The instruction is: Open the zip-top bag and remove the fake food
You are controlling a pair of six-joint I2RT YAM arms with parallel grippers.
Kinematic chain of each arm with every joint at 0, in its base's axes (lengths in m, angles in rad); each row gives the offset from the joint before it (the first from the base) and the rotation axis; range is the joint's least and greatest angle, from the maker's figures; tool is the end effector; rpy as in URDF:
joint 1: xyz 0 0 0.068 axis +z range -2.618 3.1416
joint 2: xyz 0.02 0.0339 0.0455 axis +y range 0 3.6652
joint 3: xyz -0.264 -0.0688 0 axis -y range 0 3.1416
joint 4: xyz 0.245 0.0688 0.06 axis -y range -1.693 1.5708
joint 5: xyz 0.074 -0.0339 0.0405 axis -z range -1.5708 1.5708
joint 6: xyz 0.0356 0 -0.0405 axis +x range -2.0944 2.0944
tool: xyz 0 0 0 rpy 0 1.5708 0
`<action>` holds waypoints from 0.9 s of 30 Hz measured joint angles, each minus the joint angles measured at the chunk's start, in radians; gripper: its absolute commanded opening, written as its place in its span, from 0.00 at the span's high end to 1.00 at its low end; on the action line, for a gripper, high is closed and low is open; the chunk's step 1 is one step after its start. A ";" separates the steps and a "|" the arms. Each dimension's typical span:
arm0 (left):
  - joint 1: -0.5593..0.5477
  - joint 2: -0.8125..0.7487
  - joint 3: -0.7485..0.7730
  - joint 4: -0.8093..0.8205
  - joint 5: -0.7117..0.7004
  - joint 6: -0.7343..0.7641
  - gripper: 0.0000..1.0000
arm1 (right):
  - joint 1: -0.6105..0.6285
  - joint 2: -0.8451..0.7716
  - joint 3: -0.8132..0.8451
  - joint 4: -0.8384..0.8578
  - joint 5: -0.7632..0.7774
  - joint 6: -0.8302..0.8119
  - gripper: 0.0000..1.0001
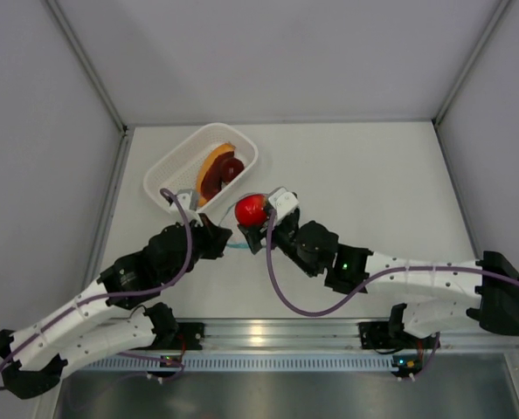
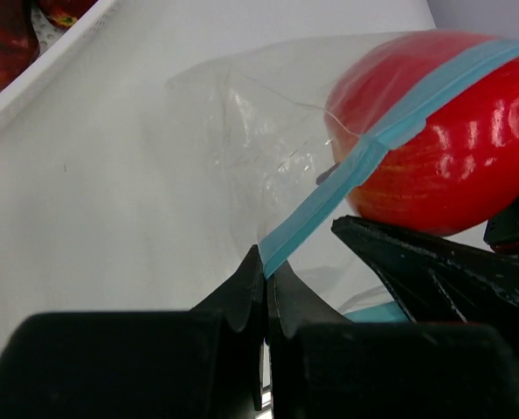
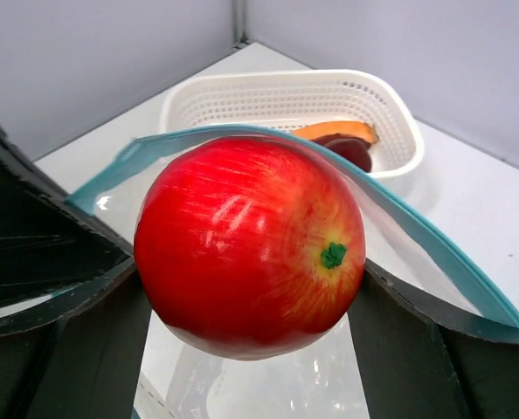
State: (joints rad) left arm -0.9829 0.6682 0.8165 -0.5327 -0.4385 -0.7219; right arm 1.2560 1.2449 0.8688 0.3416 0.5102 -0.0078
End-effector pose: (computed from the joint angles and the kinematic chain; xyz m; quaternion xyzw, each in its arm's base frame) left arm 0.0928 -0.1120 0.3328 -0.0152 0.8182 -0.2921 0.4949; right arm 0.1064 0.2707 0.3258 -0.2696 0.6651 0.2456 0.6516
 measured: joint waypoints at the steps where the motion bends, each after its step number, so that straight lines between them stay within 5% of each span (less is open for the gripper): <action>1: 0.000 0.000 0.008 -0.007 -0.001 0.003 1.00 | 0.000 -0.001 0.006 -0.004 0.023 -0.011 0.72; 7: -0.002 -0.007 0.018 -0.024 -0.005 0.009 1.00 | -0.006 -0.023 0.014 -0.045 0.002 -0.002 0.72; 21: -0.002 -0.026 0.018 -0.077 -0.158 -0.066 1.00 | -0.032 -0.005 0.267 -0.293 -0.665 0.217 0.75; 27: -0.002 -0.062 -0.014 -0.076 -0.158 -0.104 1.00 | -0.044 -0.011 0.267 -0.312 -0.657 0.247 0.75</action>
State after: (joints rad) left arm -0.9844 0.6064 0.8021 -0.6090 -0.5961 -0.8261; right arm 1.2118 1.2339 1.1355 0.0299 -0.1467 0.2394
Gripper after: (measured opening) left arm 0.021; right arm 0.798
